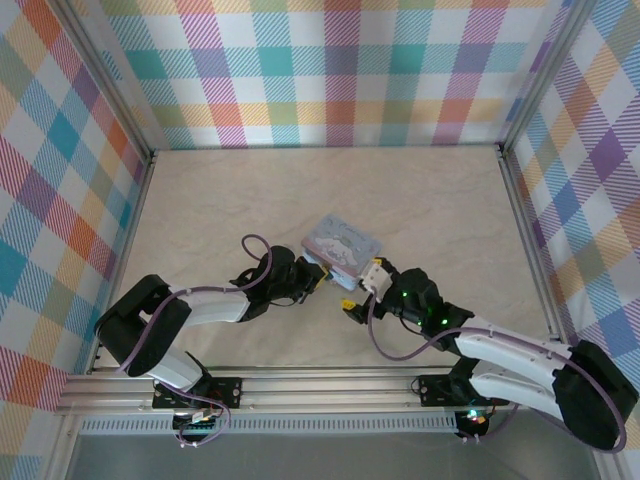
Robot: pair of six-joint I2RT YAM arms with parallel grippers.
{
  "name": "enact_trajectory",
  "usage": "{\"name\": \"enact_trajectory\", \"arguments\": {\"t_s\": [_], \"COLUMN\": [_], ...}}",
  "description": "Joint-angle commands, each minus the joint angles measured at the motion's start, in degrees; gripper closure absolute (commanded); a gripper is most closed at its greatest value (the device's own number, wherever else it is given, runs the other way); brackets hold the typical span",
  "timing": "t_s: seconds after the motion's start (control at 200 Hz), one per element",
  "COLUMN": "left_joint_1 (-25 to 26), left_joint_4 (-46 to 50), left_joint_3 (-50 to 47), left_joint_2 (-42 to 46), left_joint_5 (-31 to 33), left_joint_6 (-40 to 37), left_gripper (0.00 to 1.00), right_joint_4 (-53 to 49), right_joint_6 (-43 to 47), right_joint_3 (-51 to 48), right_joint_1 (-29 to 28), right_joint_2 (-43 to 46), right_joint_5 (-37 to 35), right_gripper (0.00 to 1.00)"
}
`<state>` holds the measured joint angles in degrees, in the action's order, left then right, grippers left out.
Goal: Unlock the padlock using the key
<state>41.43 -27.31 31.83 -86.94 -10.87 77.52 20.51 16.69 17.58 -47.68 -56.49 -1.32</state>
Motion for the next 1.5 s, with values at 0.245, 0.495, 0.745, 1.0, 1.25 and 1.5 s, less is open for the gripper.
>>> {"name": "enact_trajectory", "arguments": {"t_s": [0.245,0.495,0.745,1.0,1.25,1.5], "left_joint_1": [-0.6,-0.6,-0.6,-0.6,-0.6,-0.6], "left_joint_4": [-1.1,-1.6,-1.7,-1.6,-1.2,-0.8], "left_joint_3": [0.9,1.0,1.0,1.2,1.3,1.7], "left_joint_2": [1.5,1.2,0.8,0.8,0.9,0.8], "left_joint_5": [-0.7,-1.0,-1.1,-1.1,-1.0,-1.0], "left_joint_6": [-0.5,-0.4,-0.2,-0.2,-0.2,-0.3], "left_gripper": [0.99,0.99,0.99,0.99,0.99,0.99], "right_joint_4": [8.5,14.1,19.2,20.5,20.3,21.3], "right_joint_6": [20.3,21.8,22.5,22.8,24.3,26.4], "right_joint_3": [3.0,4.9,5.6,6.2,6.3,4.3], "right_joint_1": [-7.2,-7.9,-7.9,-7.9,-8.0,-8.0], "right_joint_2": [-11.3,-18.9,-24.1,-27.2,-28.0,-26.6], "right_joint_5": [-13.2,-15.2,-15.9,-15.5,-15.8,-15.0], "right_gripper": [0.31,0.46,0.58,0.63,0.68,0.64]}}
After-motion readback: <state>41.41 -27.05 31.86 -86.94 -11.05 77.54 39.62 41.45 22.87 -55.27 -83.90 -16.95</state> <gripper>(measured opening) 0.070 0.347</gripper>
